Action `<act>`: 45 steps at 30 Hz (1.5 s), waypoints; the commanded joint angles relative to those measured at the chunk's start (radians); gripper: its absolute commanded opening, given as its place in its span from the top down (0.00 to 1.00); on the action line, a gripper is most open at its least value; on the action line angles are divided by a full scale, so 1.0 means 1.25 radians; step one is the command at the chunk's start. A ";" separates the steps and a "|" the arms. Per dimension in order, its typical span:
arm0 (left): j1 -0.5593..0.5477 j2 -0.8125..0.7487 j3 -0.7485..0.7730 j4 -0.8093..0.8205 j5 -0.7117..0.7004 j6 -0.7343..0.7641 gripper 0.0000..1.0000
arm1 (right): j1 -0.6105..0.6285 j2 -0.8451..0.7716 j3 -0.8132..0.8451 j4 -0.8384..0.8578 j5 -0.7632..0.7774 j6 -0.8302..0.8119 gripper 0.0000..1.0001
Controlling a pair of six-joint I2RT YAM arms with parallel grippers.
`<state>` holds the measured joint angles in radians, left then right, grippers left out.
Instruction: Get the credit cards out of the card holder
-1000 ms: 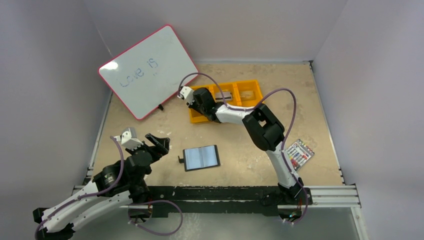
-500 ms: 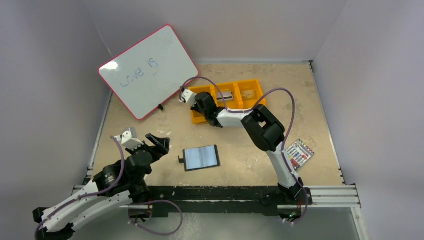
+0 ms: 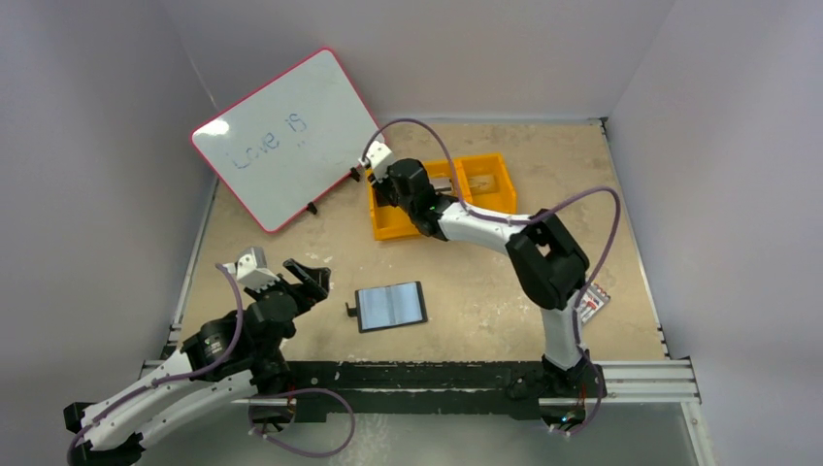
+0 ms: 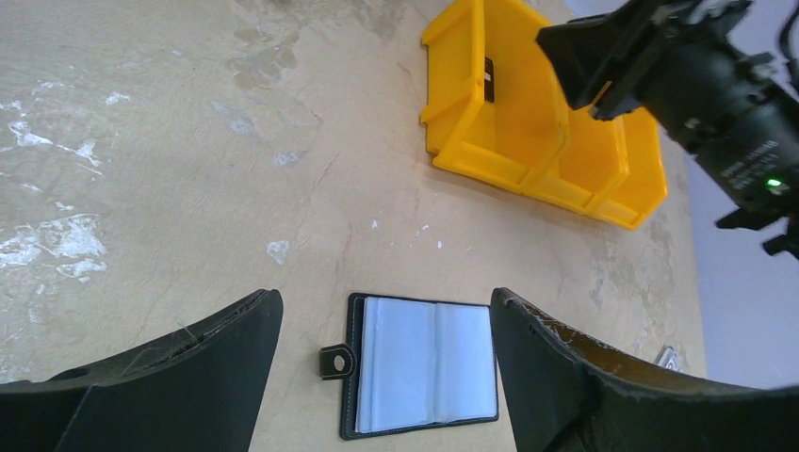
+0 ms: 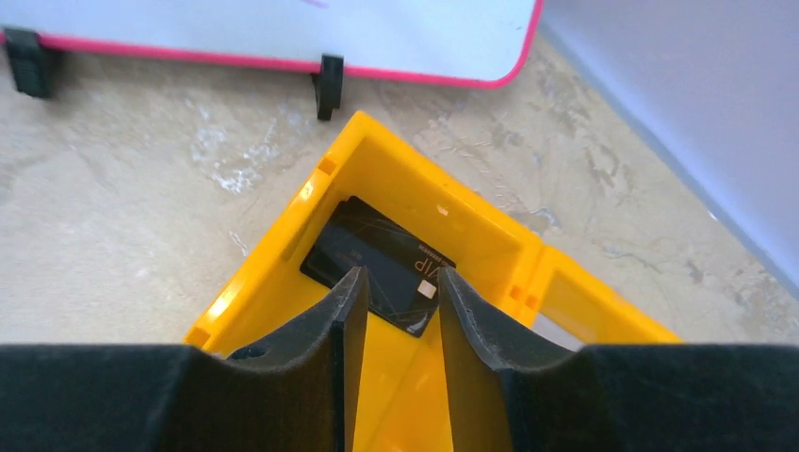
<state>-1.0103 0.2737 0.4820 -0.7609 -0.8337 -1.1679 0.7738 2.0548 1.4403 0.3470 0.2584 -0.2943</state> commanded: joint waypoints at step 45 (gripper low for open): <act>-0.003 0.686 -0.050 0.564 0.319 0.038 0.54 | 0.122 -0.512 -0.686 -0.195 0.023 0.976 0.85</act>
<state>-1.0103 1.0668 0.3519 -0.1574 -0.4591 -1.1740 0.9245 1.4876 0.6064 0.2081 0.1860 0.8848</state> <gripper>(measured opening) 0.463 0.146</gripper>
